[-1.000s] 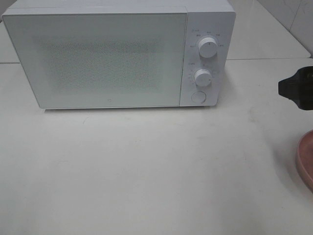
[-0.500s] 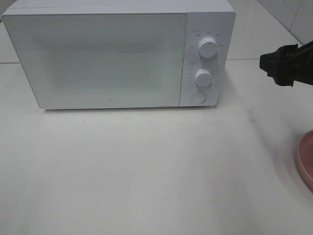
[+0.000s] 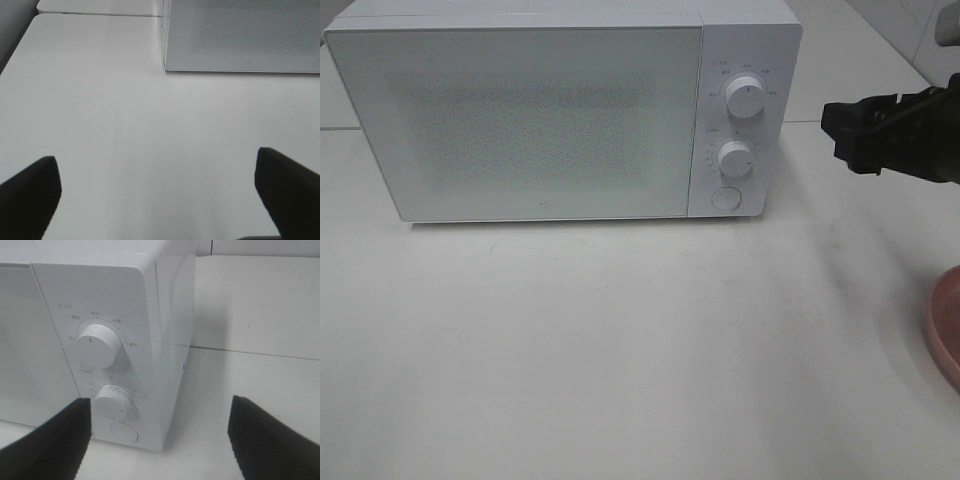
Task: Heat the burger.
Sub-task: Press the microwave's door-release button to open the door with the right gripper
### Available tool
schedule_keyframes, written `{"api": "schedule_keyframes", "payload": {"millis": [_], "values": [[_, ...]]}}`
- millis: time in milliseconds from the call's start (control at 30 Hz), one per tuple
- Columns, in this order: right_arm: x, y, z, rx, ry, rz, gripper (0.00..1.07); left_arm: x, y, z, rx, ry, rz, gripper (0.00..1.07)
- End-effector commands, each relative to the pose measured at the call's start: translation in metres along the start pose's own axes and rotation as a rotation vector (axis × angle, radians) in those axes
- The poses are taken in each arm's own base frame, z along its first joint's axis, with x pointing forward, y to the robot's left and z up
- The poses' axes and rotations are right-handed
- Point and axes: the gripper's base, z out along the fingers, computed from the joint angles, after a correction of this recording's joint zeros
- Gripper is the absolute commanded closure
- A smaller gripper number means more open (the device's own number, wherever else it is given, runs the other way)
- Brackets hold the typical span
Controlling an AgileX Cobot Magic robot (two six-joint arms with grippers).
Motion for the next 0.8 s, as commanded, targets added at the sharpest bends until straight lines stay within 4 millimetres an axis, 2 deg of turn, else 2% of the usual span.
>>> {"api": "schedule_keyframes", "payload": {"millis": [33,267,800], "values": [[0.001,0.004,-0.002,-0.002,-0.079,-0.015,0.32,0.001,0.0,-0.002,0.0,-0.029,0.0,0.09],[0.014,0.013,-0.007,0.072,-0.186,-0.051,0.32,0.001,0.0,-0.002,0.0,-0.029,0.0,0.09],[0.042,0.045,0.001,0.187,-0.208,-0.045,0.32,0.001,0.0,-0.002,0.0,-0.029,0.0,0.09]]}}
